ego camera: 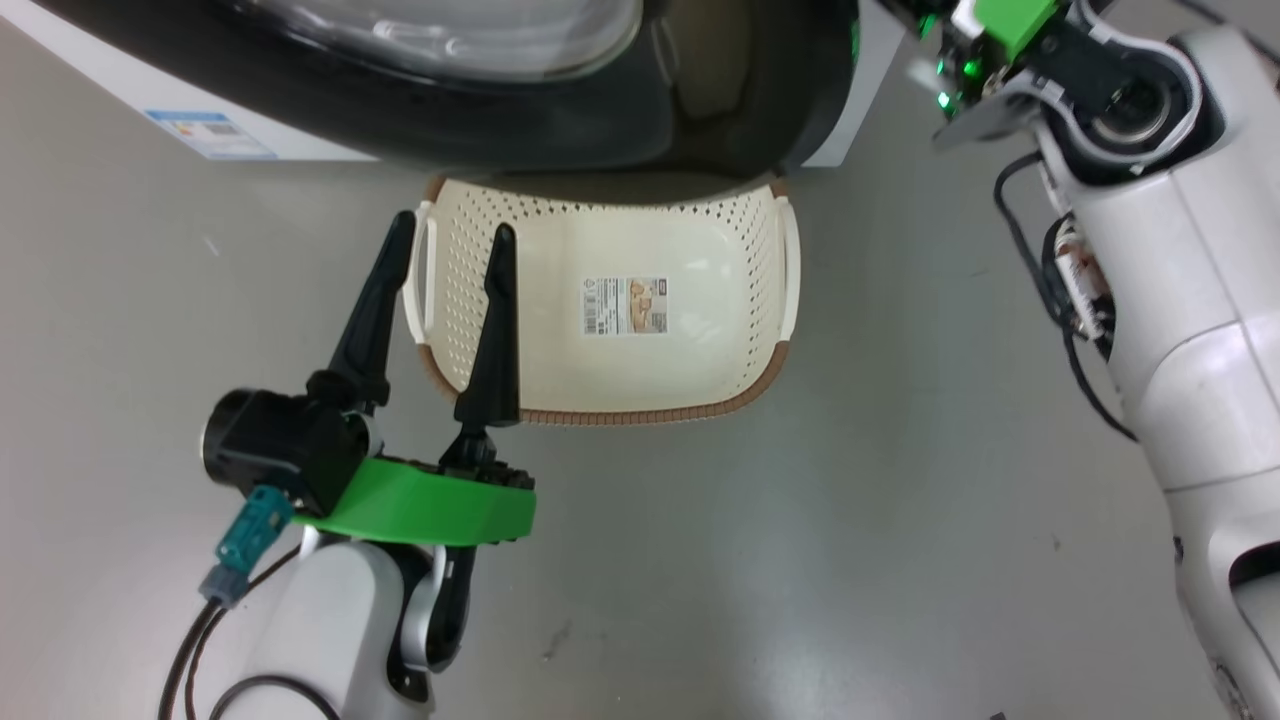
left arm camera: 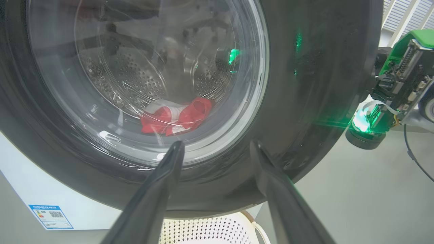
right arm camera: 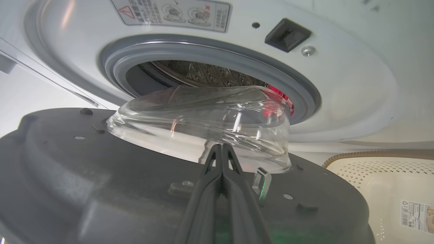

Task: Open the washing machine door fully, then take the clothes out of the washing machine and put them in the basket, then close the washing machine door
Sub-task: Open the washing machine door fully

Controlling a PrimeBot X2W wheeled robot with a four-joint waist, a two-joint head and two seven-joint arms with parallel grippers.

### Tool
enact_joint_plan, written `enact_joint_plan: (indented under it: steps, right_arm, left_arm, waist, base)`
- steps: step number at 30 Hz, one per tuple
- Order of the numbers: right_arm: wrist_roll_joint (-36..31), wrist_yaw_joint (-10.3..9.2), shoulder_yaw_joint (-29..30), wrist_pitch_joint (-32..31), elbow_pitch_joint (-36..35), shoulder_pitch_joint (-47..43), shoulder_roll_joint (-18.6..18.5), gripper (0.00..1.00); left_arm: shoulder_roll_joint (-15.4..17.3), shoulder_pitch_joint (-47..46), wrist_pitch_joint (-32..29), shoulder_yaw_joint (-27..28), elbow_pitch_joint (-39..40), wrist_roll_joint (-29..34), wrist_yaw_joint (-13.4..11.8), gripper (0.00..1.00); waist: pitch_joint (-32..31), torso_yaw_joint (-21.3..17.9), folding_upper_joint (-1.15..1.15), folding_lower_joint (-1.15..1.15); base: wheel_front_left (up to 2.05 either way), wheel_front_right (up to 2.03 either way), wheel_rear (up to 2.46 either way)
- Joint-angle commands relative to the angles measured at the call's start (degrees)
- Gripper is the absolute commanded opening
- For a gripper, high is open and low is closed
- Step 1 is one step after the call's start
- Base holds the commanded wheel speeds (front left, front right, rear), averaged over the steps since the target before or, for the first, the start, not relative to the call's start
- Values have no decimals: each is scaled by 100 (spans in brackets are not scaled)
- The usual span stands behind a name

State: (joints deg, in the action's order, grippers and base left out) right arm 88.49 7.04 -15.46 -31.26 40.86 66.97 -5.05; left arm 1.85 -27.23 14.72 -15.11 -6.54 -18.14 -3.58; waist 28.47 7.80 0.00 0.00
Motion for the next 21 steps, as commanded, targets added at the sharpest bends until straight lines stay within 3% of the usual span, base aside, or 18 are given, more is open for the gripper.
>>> enact_joint_plan:
  steps: [1,21]
  right_arm:
    - [55,45,-112,24,-225,-155,217,0]
    - [388,45,-813,265,-492,-1101,217,0]
  left_arm:
    - [103,136,28,201,86,38,-11,100]
    - [103,638,28,406,-127,-57,-8,100]
  waist:
    - [-124,-45,0,0]
    - [-890,-192,0,0]
  base:
    - [0,0,0]
    - [0,0,0]
